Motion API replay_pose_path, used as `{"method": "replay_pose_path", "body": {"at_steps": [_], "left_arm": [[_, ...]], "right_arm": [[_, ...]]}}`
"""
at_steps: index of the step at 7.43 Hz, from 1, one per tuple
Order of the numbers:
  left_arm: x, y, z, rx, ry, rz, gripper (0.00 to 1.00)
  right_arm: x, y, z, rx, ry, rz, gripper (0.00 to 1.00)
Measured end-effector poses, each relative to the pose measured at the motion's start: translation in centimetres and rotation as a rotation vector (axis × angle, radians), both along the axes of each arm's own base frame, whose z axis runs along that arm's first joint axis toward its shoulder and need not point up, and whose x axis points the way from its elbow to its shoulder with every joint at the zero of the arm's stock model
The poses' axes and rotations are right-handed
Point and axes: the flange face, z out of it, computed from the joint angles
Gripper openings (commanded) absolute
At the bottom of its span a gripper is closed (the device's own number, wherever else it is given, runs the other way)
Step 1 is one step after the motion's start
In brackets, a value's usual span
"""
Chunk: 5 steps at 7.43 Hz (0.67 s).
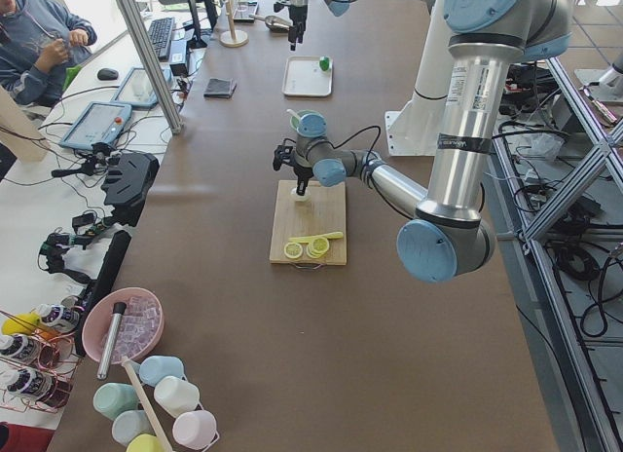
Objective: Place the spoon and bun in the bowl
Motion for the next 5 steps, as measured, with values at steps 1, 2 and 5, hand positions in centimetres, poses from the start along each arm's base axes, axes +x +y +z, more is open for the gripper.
{"method": "replay_pose_path", "body": {"at_steps": [1, 2, 5], "left_arm": [[0.5, 0.0, -2.6, 0.007, 0.050, 0.024, 0.00], [1.2, -0.4, -5.9, 0.022, 0.104, 0.037, 0.00], [5.5, -0.6, -15.7, -0.008, 0.247, 0.016, 0.00]], "right_arm": [[0.8, -0.3, 0.1, -0.009, -0.010, 0.001, 1.00], [2.1, -0.5, 0.5, -0.012, -0.017, -0.003, 1.00], [7.5, -0.6, 4.6, 0.022, 0.001, -0.042, 1.00]]}}
